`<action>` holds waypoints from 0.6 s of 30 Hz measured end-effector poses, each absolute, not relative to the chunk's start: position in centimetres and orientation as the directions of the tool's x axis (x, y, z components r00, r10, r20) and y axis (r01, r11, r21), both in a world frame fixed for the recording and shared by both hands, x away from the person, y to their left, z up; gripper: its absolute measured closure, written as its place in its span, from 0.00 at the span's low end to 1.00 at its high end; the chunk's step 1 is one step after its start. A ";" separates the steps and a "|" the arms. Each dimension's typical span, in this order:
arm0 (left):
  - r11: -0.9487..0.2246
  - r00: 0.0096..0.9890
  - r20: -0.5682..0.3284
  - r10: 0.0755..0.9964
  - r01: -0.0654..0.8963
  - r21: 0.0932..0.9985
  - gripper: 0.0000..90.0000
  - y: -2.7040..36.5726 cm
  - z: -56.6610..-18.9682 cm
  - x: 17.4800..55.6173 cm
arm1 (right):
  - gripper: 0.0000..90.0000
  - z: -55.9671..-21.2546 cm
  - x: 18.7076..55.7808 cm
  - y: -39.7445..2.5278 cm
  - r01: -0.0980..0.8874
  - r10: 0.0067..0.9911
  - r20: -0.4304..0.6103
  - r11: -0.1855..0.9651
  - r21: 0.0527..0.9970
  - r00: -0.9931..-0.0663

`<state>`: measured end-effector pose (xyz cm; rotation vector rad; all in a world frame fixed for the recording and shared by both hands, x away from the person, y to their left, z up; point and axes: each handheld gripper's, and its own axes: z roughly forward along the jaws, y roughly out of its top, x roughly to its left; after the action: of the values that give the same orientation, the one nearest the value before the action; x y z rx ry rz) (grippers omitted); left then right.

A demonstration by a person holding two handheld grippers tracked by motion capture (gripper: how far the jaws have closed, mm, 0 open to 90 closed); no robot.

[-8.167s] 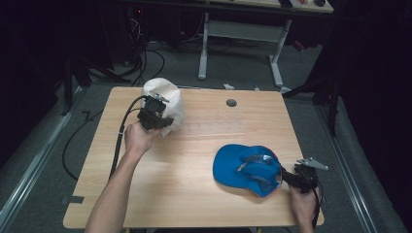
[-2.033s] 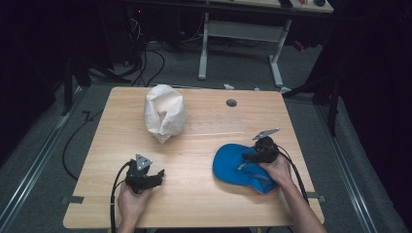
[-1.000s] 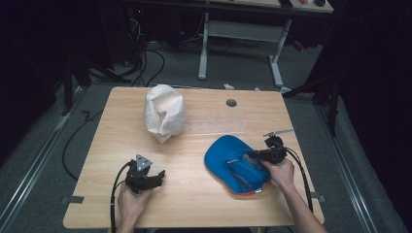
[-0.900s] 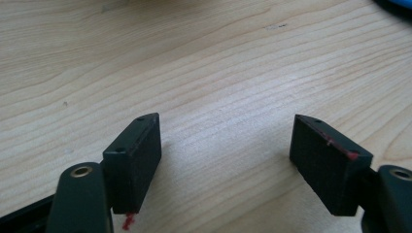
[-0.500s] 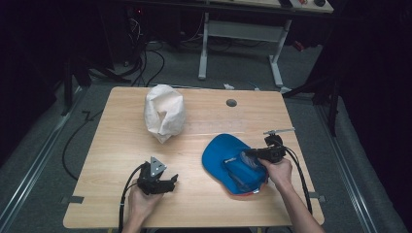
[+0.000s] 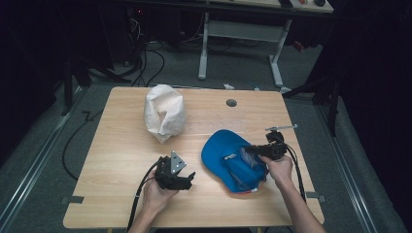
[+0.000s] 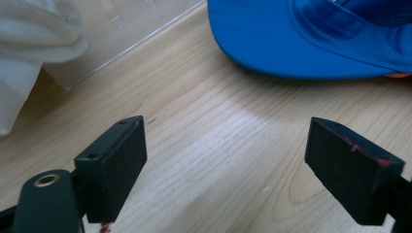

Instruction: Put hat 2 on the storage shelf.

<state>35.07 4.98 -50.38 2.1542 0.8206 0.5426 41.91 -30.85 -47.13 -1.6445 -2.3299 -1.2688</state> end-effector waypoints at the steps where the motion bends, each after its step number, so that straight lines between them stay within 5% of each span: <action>1: -0.510 0.703 0.119 0.701 0.378 0.772 0.17 4.8 -50.4 35.1 | 0.97 -47.0 41.9 -30.9 0.793 0.776 0.445 0.113 0.599 -0.447; 18: -0.557 0.713 0.172 0.680 0.349 0.754 0.17 2.6 -50.7 35.5 | 0.97 -44.5 42.5 -30.0 0.772 0.754 0.453 0.110 0.626 -0.476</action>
<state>35.48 2.63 -50.72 2.1952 0.7775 0.5890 42.46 -29.96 -44.55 -1.5972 -2.3251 -1.3346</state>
